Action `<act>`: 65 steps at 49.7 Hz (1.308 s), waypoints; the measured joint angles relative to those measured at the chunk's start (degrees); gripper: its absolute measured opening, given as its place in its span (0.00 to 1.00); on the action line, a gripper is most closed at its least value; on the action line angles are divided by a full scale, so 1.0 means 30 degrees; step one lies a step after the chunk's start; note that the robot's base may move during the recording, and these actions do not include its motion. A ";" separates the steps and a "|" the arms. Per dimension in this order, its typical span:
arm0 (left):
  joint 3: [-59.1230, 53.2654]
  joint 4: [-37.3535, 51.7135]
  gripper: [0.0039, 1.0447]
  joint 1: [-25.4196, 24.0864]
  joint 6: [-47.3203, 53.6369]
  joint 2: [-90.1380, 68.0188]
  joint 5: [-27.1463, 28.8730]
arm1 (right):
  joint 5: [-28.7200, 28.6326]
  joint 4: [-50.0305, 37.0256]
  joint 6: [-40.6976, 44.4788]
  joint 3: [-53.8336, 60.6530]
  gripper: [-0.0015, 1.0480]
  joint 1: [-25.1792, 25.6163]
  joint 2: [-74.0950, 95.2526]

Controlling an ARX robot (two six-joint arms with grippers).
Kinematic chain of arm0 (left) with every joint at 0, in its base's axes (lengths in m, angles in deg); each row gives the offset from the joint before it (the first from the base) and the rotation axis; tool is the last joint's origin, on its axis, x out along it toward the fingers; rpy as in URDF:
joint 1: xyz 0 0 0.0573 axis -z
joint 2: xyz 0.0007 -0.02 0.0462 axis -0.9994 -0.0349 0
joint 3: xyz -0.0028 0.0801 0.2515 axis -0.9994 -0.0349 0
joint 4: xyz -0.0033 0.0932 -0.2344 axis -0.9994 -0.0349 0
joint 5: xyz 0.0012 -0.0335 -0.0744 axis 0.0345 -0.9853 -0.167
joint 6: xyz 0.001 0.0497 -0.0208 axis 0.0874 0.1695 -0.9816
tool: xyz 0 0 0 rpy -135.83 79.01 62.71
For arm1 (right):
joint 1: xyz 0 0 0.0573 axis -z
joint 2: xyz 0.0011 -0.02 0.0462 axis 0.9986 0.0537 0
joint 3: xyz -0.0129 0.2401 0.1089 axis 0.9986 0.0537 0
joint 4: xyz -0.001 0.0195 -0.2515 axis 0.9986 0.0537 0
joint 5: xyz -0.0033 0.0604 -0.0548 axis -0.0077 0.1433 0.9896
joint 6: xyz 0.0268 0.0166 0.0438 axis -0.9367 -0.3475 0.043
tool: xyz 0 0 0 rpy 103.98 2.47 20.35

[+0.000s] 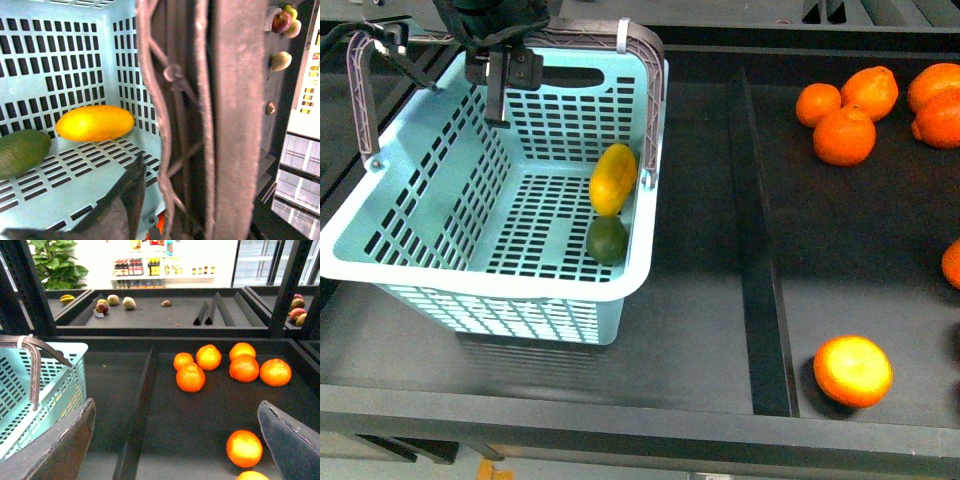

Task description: Pick mango and avocado into basket

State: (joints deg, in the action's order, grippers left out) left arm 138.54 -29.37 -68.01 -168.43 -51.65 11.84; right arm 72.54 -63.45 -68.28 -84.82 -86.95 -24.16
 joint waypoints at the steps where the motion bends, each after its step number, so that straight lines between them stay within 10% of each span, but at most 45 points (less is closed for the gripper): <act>1: -0.0175 0.0022 0.41 0.0015 0.0000 0.0160 0.0007 | 0.0007 0.0000 0.0000 0.0000 0.92 0.0000 0.0000; 16: -0.3468 0.0903 0.93 -0.0175 -0.0138 0.4036 0.1705 | 0.0007 0.0000 0.0000 -0.0007 0.92 0.0000 0.0000; 25: -0.5661 -0.3198 0.92 -0.0539 0.1457 0.7482 0.2943 | 0.0000 0.0000 0.0000 0.0000 0.92 0.0000 0.0000; 32: -1.4338 1.5030 0.61 -0.1734 1.8010 0.9209 -0.1202 | 0.0015 0.0000 0.0000 0.0000 0.92 0.0000 0.0000; 36: -1.7551 2.0108 0.40 -0.2594 2.6920 1.1570 -0.1763 | 0.0007 0.0000 0.0000 0.0000 0.92 0.0000 0.0000; 44: -2.1682 2.0786 0.01 -0.3738 3.0957 1.4615 -0.2943 | 0.0007 0.0000 0.0000 -0.0007 0.92 0.0000 0.0000; 65: -2.6454 2.0458 0.02 -0.5610 3.1518 1.9810 -0.5115 | 0.0007 0.0000 0.0000 -0.0007 0.92 0.0000 0.0000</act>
State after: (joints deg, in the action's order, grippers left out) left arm 59.18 32.01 -84.84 -73.88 7.78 -3.51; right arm 72.57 -63.45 -68.28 -84.84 -86.95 -24.16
